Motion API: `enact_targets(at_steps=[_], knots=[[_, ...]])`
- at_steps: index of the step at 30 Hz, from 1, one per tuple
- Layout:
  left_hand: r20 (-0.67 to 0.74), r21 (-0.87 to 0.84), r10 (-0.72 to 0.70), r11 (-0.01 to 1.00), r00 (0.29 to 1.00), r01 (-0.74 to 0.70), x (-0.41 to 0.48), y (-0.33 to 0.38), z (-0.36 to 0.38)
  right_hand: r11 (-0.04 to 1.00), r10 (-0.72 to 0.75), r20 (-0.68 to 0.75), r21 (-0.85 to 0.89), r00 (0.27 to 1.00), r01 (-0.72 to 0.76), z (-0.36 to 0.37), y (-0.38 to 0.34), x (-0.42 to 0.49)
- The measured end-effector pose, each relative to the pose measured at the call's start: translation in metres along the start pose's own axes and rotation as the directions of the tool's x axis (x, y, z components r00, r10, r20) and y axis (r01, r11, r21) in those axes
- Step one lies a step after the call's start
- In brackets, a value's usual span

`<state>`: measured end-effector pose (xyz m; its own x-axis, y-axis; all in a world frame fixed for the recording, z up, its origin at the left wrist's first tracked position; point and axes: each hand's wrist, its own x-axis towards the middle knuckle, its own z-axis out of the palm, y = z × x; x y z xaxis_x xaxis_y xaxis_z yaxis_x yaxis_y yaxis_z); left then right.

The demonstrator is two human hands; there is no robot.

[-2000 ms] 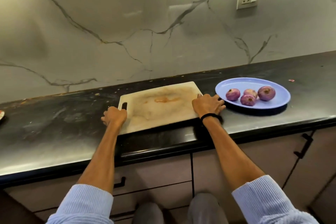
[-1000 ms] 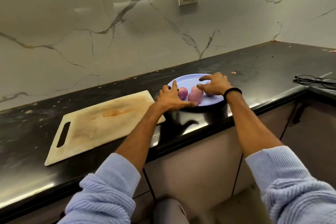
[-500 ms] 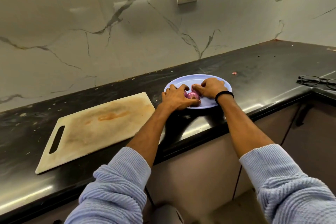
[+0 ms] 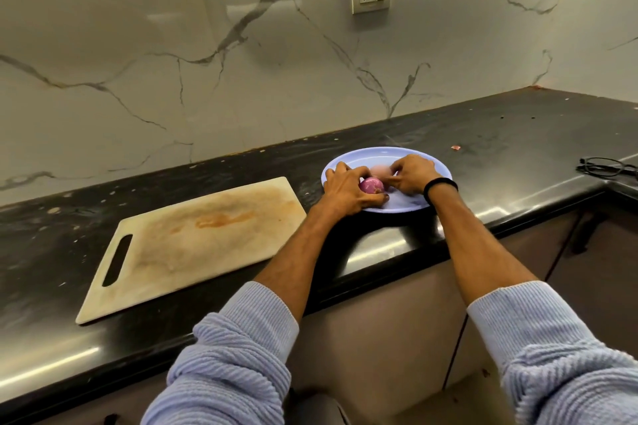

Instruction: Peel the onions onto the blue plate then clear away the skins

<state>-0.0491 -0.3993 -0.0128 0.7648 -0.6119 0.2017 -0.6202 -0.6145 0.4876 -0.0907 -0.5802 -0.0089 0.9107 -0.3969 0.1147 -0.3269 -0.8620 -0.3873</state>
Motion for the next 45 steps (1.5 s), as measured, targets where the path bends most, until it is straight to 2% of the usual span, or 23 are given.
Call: enact_targets(at_steps=[5,9,11,13,17,19,21,25,33,40,45], knots=[[-0.189,-0.089,-0.040,0.996,0.981,0.023,-0.018,-0.015,-0.020,0.982,0.098,-0.142,0.175,0.985,-0.073,0.008,-0.011,-0.011],[-0.271,-0.070,-0.175,0.984,0.946,0.162,-0.045,-0.055,-0.060,0.970,0.122,-0.313,0.237,0.942,-0.047,0.015,-0.048,-0.024],[-0.391,-0.024,-0.268,0.959,0.881,0.281,-0.063,-0.085,-0.082,0.960,0.101,-0.351,0.280,0.931,0.001,0.016,-0.079,-0.033],[-0.467,-0.023,-0.391,0.902,0.793,0.431,-0.086,-0.111,-0.103,0.945,0.048,-0.305,0.322,0.951,0.055,0.021,-0.115,-0.042],[-0.500,-0.083,-0.611,0.739,0.614,0.668,-0.127,-0.156,-0.135,0.914,-0.037,-0.141,0.395,0.989,0.090,0.056,-0.193,-0.057],[-0.498,-0.090,-0.666,0.677,0.555,0.730,-0.139,-0.169,-0.141,0.917,-0.033,-0.100,0.392,0.994,0.070,0.077,-0.226,-0.064],[-0.490,-0.068,-0.690,0.639,0.532,0.766,-0.146,-0.176,-0.143,0.934,0.001,-0.113,0.355,0.994,0.039,0.093,-0.250,-0.071],[-0.427,0.013,-0.706,0.620,0.564,0.785,-0.149,-0.178,-0.146,0.959,0.035,-0.138,0.284,0.990,0.005,0.104,-0.273,-0.074],[-0.340,0.136,-0.723,0.596,0.602,0.792,-0.147,-0.178,-0.155,0.981,-0.029,-0.141,0.186,0.990,0.055,0.107,-0.275,-0.083],[-0.296,0.221,-0.668,0.647,0.682,0.730,-0.162,-0.176,-0.162,0.976,-0.071,-0.003,0.207,0.997,0.070,0.096,-0.264,-0.092],[-0.292,0.206,-0.669,0.655,0.684,0.728,-0.176,-0.169,-0.159,0.959,-0.102,0.052,0.271,0.993,0.084,0.092,-0.257,-0.094]])
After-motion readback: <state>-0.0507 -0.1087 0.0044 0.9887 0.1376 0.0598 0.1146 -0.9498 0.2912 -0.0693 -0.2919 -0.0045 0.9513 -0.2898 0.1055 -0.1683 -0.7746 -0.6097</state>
